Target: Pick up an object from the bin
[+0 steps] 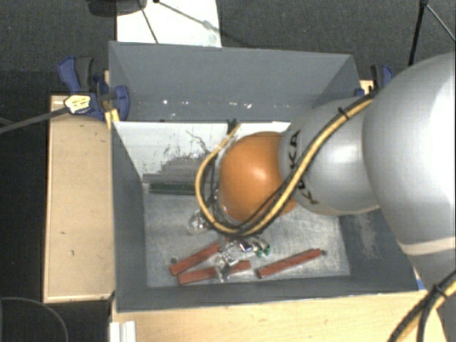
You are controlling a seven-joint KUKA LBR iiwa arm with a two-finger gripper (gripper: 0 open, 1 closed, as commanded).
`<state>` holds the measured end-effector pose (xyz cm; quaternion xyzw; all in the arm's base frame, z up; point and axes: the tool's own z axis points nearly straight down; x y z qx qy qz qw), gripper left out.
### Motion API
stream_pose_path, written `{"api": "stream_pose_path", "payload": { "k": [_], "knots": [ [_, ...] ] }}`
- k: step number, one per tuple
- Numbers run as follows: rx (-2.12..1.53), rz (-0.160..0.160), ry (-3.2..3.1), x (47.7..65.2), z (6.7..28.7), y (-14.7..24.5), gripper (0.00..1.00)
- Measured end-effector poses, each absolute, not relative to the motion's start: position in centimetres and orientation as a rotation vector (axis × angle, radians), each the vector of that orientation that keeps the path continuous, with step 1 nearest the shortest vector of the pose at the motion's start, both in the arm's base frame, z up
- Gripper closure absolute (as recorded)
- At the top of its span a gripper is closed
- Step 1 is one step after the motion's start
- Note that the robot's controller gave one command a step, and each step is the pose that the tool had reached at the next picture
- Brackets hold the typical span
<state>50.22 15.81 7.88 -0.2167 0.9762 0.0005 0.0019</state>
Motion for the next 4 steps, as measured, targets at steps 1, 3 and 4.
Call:
{"api": "stream_pose_path", "payload": {
  "k": [1, 3, 4],
  "knots": [
    [-0.674, 0.004, 3.060, 50.2, 8.4, 15.9, 1.00],
    [-0.672, 0.003, 3.064, 50.1, 8.6, 15.9, 1.00],
    [-0.669, 0.001, 3.069, 50.1, 10.5, 15.8, 1.00]
  ]
}}
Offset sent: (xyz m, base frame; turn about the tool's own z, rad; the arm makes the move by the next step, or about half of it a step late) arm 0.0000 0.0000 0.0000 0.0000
